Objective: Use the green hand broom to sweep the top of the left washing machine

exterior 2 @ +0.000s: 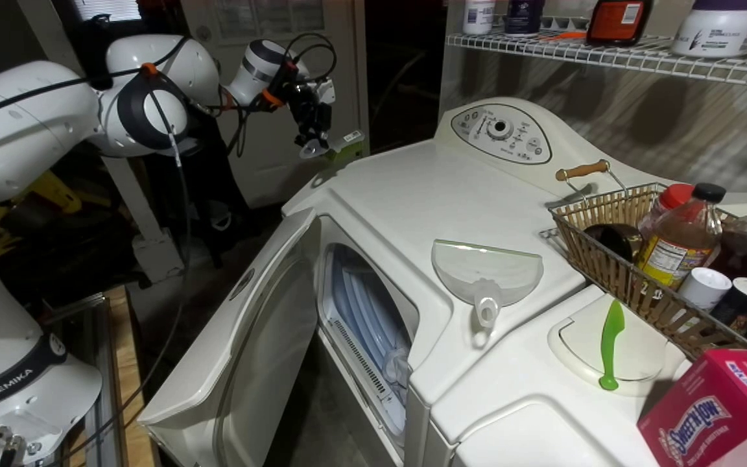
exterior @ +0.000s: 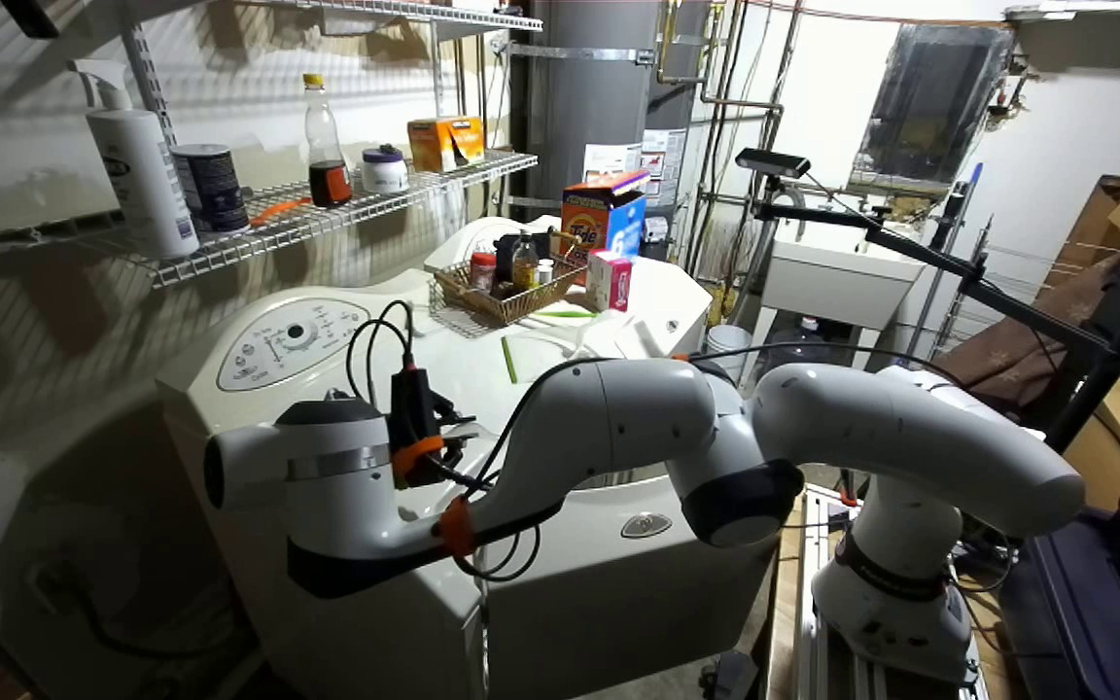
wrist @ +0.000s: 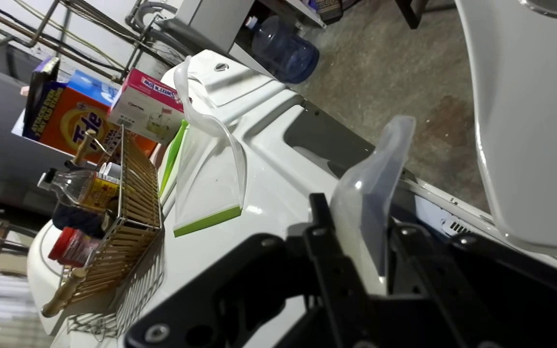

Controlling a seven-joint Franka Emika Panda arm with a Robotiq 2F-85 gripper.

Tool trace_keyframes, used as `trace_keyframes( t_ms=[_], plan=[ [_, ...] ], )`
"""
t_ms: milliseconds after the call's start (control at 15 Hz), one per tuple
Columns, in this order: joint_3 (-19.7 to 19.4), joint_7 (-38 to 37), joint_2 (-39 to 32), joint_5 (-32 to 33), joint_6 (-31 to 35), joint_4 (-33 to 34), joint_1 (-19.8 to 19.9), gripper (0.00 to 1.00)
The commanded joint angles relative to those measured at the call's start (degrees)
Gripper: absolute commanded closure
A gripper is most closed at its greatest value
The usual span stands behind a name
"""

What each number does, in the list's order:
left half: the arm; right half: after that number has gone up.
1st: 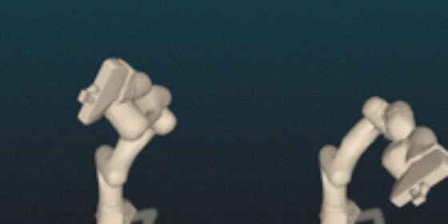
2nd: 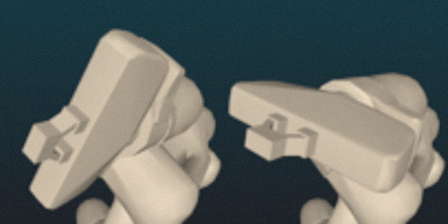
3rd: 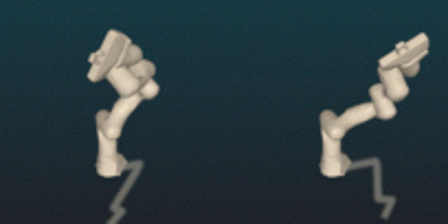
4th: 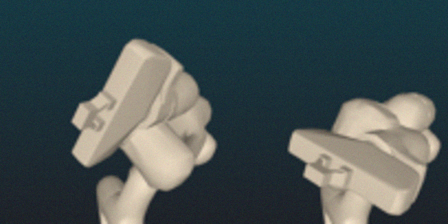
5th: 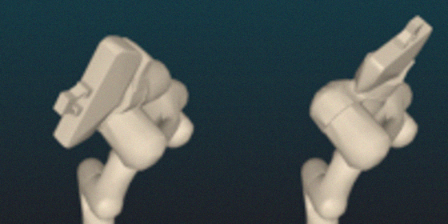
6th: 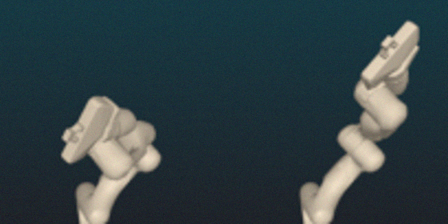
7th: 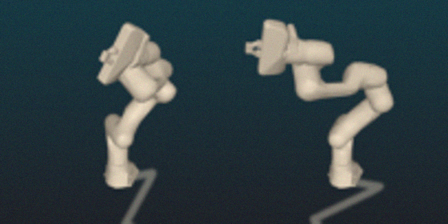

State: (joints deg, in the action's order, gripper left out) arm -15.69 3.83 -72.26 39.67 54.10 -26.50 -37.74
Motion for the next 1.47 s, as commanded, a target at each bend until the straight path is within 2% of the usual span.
trace_keyframes(
  t_ms=[0, 200, 667, 1000, 1333, 1400],
  plan=[
    [0.8, -2.0, -1.0, 0.4, -1.2, 0.4, 0.6, 0.95],
    [1.5, -1.5, -3.5, -0.1, -1.9, 2.7, 1.4, 0.95],
    [2.6, 0.6, -4.6, 0.3, 2.0, 2.0, 1.5, 0.95],
    [0.9, -0.2, -5.0, 1.4, -2.0, 1.4, 2.4, 0.95],
    [-1.0, -1.9, -6.1, 2.8, -8.8, 1.2, 4.0, 0.95],
    [-3.8, -3.9, -2.5, -0.7, -5.9, -6.3, 3.2, 0.95]
  ],
)
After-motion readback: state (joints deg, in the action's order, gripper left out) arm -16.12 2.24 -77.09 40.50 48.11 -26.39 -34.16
